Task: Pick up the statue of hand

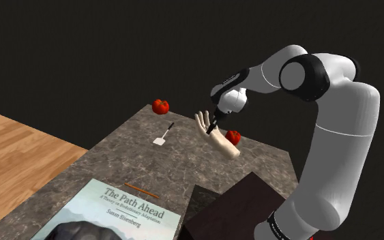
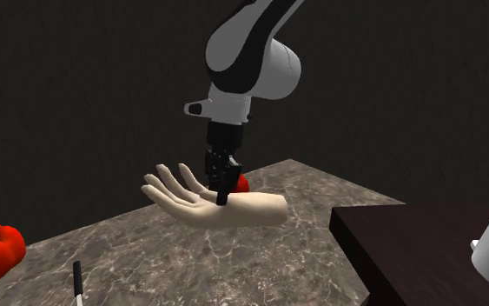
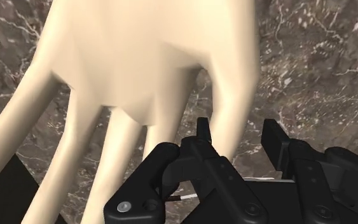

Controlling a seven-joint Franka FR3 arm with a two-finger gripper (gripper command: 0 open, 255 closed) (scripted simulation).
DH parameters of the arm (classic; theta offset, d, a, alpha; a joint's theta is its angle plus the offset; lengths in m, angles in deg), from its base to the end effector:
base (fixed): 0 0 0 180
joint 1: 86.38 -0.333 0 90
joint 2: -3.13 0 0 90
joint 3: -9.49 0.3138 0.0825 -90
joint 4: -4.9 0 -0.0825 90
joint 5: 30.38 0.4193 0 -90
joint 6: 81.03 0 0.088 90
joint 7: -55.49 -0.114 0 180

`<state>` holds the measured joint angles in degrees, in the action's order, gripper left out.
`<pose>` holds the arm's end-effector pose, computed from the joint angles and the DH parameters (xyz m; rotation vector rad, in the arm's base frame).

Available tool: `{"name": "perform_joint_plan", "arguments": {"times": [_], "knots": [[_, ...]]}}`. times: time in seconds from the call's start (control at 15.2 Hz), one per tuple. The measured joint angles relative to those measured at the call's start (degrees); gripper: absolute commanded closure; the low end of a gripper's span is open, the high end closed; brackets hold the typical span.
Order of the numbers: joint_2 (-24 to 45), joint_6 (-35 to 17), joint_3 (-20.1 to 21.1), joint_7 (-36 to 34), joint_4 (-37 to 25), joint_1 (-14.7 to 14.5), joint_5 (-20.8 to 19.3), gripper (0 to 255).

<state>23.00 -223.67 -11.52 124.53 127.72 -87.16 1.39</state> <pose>0.5570 -0.2083 0.2161 -2.9323 -0.6498 -0.2797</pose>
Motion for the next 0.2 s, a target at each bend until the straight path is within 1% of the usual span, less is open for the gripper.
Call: {"name": "perform_joint_plan", "arguments": {"times": [0.2], "knots": [[-1.6, 1.3, -0.7, -1.3, 0.0, -0.5, -1.5, 255]]}}
